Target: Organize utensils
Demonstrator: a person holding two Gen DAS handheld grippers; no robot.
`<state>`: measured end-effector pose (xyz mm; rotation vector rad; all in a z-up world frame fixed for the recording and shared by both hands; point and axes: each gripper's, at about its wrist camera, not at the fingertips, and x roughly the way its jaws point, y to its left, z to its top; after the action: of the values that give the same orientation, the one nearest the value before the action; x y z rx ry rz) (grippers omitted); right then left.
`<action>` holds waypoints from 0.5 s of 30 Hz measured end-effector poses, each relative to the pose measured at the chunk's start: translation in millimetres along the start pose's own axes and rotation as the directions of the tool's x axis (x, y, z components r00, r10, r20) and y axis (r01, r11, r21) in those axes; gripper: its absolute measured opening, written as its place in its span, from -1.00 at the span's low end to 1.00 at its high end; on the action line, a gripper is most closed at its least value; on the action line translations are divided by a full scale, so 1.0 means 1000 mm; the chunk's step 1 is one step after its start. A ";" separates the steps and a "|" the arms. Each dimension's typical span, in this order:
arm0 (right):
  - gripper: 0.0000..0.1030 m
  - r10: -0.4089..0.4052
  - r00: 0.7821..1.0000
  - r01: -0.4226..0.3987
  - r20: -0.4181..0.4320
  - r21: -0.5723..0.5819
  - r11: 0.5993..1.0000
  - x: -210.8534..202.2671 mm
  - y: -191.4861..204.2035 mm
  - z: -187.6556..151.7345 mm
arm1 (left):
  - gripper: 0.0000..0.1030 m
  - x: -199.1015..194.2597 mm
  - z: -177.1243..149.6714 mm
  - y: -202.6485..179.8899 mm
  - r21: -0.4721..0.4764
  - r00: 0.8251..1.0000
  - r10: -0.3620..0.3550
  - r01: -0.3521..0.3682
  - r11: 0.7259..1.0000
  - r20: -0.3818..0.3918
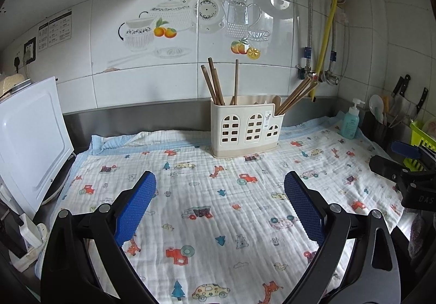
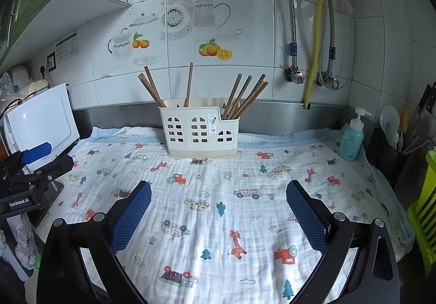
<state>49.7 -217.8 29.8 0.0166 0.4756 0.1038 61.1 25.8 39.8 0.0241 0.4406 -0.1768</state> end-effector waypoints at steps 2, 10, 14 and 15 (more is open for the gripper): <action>0.86 0.000 1.000 0.000 -0.002 0.000 1.000 0.000 0.000 0.000 | 0.83 0.000 0.000 0.000 -0.001 1.000 0.000 0.000 1.000 -0.001; 0.86 0.003 1.000 -0.003 -0.002 -0.001 1.000 0.001 0.000 0.000 | 0.83 0.003 -0.001 0.001 -0.004 1.000 0.000 0.000 1.000 -0.005; 0.86 0.005 1.000 -0.005 -0.003 0.001 1.000 0.001 0.000 -0.001 | 0.83 0.003 -0.002 0.001 -0.004 1.000 -0.001 0.001 1.000 -0.007; 0.86 0.005 1.000 -0.005 -0.005 0.001 1.000 0.002 0.000 -0.001 | 0.83 0.003 -0.002 0.001 -0.005 1.000 0.000 0.000 1.000 -0.006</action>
<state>50.8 -217.6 28.0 0.0185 0.4803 0.1087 63.4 26.6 36.5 0.0200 0.4474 -0.1760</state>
